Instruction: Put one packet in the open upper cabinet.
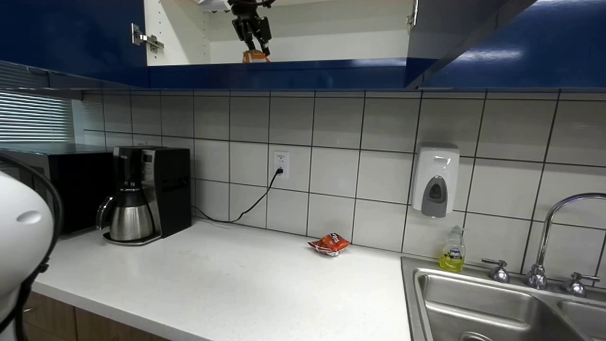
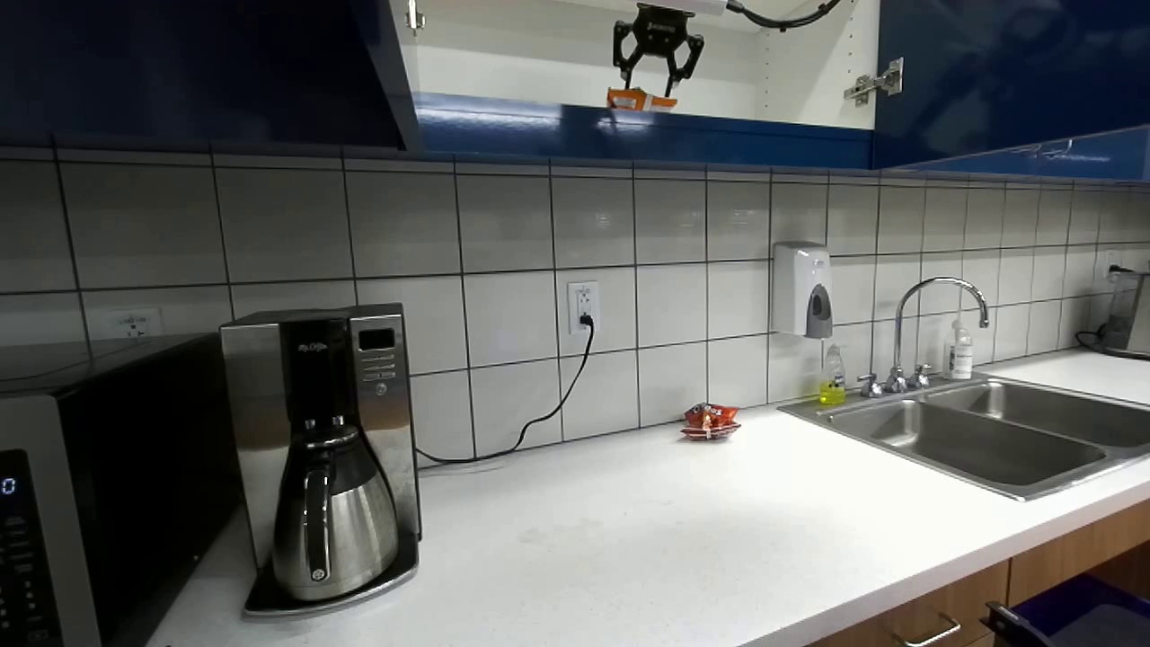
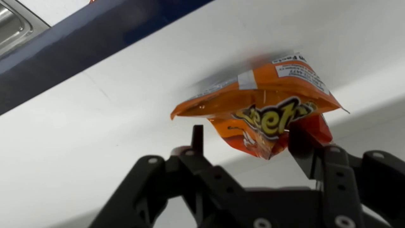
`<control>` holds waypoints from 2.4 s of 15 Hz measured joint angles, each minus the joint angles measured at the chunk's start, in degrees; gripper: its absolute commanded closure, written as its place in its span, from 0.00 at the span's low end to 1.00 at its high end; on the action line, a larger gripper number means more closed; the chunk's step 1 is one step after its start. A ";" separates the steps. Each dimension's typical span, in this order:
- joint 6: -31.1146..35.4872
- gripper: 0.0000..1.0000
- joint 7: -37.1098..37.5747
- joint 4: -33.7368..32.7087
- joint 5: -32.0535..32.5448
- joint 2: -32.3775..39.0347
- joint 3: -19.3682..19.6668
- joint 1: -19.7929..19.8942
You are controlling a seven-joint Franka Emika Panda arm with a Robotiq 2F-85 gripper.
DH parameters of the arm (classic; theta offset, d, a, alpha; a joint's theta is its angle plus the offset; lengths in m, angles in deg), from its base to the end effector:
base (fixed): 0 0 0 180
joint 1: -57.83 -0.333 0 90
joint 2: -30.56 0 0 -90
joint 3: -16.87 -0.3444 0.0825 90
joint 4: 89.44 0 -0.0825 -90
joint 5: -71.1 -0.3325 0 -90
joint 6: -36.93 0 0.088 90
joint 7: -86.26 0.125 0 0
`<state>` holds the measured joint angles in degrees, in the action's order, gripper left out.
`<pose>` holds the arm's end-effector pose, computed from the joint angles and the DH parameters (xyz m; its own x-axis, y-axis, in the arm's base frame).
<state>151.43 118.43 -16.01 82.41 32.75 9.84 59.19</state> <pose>0.5427 0.0364 0.7960 0.6765 -0.3913 0.6239 -0.3684 -0.9134 -0.1735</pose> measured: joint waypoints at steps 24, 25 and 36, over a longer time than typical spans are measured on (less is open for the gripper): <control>-8.20 0.00 -12.65 12.74 -4.91 -16.49 0.16 -1.57; -8.97 0.00 -14.02 14.80 -5.74 -18.36 0.23 -1.65; -12.59 0.00 -18.99 43.24 -9.90 -39.62 1.08 -3.15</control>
<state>138.84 99.44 27.23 72.51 -6.87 10.92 56.04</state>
